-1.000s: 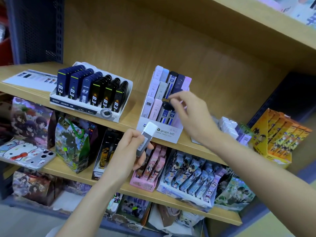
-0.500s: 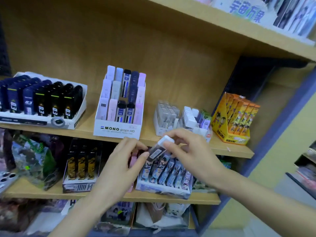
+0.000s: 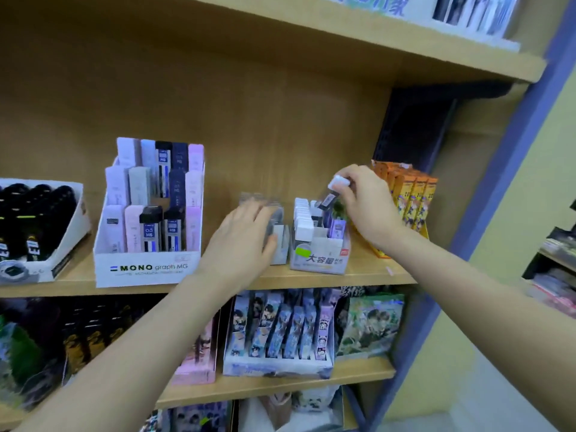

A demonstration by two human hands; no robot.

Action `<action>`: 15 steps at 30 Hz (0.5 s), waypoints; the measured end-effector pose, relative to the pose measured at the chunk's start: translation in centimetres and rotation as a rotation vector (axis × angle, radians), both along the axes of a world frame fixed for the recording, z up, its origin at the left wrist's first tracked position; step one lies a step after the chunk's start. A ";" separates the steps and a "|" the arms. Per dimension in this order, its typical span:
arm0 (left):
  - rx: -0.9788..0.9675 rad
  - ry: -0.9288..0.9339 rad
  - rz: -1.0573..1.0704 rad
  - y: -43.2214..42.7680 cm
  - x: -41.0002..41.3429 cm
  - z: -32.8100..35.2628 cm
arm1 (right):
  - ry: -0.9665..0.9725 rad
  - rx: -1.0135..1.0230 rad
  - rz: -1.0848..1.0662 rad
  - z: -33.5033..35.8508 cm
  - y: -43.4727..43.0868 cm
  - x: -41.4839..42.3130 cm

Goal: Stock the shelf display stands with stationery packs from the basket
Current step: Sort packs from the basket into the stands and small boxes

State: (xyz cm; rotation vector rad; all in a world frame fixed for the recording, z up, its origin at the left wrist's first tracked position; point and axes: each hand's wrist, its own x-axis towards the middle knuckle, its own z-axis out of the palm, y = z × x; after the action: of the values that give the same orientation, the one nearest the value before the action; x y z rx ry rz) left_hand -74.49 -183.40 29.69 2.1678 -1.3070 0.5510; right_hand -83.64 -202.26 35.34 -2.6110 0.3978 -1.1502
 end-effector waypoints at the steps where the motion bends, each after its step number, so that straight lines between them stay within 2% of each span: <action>1: 0.026 -0.015 0.001 -0.2 0.3 -0.3 | 0.053 -0.011 -0.013 -0.1 -0.4 0.7; 7: 0.029 -0.119 0.007 -1.2 1.2 -1.4 | 0.314 -0.050 -0.084 -0.2 -2.0 3.2; 15: 0.029 -0.194 0.020 -1.3 1.5 -1.5 | 0.415 -0.126 -0.098 0.1 -1.9 4.5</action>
State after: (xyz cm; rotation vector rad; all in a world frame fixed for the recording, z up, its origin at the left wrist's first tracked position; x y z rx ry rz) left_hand -73.03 -184.72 28.17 2.1970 -1.4021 0.7711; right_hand -79.17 -204.16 35.49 -2.9700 0.5556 -0.6695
